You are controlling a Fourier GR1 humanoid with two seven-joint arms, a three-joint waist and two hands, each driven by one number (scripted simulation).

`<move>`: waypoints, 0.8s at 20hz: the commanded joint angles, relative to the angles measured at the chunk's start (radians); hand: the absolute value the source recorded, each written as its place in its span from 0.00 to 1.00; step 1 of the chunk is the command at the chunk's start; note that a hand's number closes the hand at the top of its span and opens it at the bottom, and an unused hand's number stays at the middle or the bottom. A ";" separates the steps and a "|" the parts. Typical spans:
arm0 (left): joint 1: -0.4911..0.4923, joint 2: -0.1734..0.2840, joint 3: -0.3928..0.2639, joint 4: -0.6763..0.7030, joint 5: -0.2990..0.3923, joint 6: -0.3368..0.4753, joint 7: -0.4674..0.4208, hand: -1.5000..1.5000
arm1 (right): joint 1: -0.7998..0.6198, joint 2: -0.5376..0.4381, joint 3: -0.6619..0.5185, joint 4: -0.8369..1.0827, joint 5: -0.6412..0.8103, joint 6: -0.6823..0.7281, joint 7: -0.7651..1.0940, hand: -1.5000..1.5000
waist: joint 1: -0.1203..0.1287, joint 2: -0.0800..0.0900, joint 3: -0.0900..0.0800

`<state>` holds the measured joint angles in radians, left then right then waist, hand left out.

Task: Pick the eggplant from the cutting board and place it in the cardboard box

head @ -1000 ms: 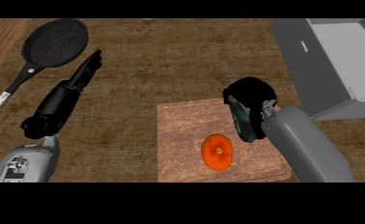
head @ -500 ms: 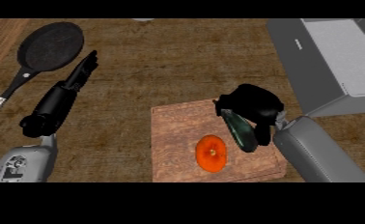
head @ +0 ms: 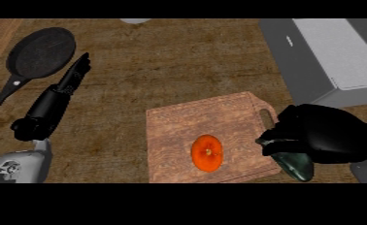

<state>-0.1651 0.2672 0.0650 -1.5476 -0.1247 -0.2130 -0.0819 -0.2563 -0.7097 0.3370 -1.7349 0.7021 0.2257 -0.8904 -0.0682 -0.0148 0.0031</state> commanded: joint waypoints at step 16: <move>-0.086 -0.038 -0.052 -0.008 -0.009 -0.030 0.054 0.50 | -0.204 -0.230 -0.538 0.381 -0.650 0.258 0.310 1.00 | 0.089 0.020 -0.003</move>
<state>-0.2177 0.2412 0.0240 -1.5616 -0.1305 -0.2396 -0.0550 -0.3256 -0.9087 -0.1727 -1.4966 0.0978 0.4091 -0.6538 0.0061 0.0018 -0.0004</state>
